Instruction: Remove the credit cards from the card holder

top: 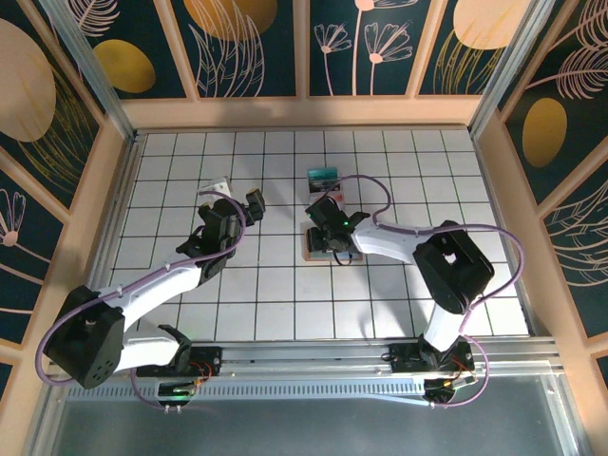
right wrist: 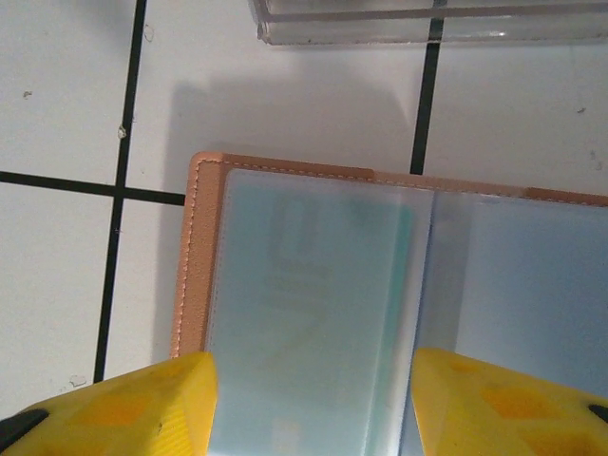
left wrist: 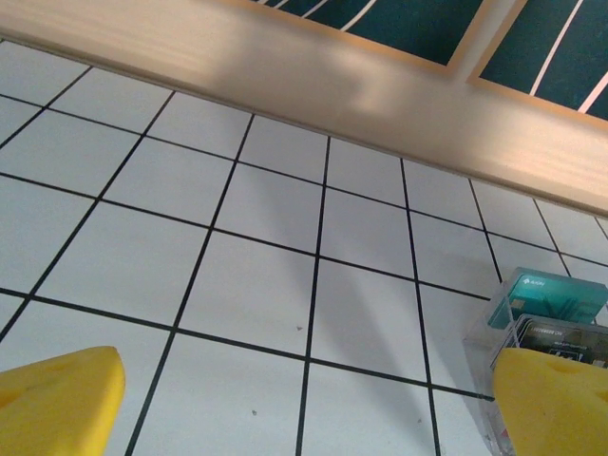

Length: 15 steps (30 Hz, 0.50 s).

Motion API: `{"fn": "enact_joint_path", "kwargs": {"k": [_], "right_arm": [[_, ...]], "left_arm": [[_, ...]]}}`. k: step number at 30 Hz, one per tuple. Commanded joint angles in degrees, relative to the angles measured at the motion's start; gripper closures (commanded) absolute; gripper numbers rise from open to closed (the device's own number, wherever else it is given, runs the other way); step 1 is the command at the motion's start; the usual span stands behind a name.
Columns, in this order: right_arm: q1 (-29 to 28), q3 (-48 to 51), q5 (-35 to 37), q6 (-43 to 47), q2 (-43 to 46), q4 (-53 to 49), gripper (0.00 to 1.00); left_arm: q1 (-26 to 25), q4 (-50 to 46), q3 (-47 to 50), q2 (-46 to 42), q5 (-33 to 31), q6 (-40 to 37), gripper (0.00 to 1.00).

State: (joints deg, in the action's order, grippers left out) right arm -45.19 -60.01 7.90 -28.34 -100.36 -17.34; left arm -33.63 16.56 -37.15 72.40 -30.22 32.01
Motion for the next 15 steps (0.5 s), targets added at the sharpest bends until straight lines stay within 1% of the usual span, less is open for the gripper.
{"fn": "enact_joint_path", "kwargs": {"k": [1, 7, 15], "right_arm": [[-0.51, -1.95, -1.07, 1.17, -1.47, -1.28, 0.42], [-0.60, -2.13, -1.30, 1.44, -2.81, -1.34, 0.39], [-1.21, -2.83, -0.35, 1.62, -5.02, -3.36, 0.39]], "left_arm": [[0.47, 2.02, -0.55, 1.22, 0.81, 1.77, 0.01], [0.47, 1.45, -0.72, 2.45, 1.16, 2.20, 0.01], [0.42, 0.87, -0.98, 2.70, 1.20, 2.27, 0.01]]}}
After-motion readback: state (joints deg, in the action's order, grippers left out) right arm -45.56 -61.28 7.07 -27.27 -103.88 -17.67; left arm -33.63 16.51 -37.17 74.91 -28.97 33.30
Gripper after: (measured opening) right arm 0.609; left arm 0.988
